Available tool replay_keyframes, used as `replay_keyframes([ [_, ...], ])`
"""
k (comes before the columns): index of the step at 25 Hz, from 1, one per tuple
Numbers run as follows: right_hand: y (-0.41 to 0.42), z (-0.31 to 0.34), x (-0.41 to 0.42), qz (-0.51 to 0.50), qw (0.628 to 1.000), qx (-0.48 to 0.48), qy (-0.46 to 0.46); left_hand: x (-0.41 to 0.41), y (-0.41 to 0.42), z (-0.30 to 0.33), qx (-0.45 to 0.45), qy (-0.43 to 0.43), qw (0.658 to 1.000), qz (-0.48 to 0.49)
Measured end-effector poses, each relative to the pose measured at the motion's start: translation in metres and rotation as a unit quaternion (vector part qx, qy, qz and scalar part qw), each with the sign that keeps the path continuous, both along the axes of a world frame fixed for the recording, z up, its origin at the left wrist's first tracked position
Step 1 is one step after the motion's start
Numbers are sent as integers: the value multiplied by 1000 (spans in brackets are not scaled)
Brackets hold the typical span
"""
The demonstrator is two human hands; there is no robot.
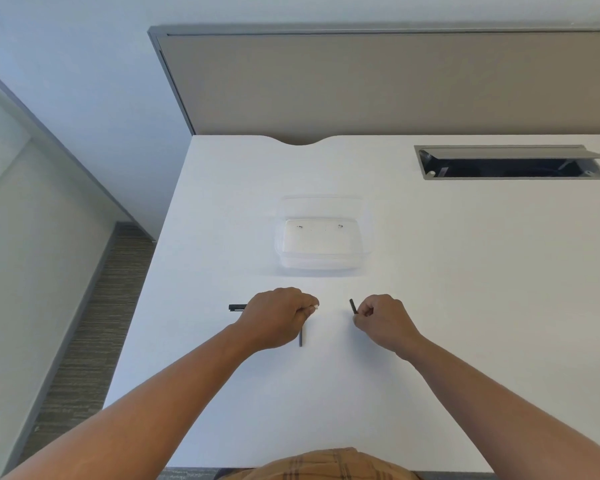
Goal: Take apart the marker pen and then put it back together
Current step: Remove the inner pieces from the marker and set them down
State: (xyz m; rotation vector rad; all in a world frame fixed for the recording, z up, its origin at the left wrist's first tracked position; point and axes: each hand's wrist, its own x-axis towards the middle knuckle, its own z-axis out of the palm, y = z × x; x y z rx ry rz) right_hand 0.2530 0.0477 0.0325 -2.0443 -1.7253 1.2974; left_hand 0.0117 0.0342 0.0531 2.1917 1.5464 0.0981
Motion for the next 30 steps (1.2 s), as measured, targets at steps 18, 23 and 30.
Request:
replay_keyframes([
  [18,13,-18,-12,43,994,-32,-94,-1,4,-9,-49,-55,996,56],
  [23,10,-18,-10,32,996,-31,-82,0,9,-1,-154,-173,965,126],
  [30,2,-8,-6,59,991,96,-71,5,16,25,-362,-411,774,319],
])
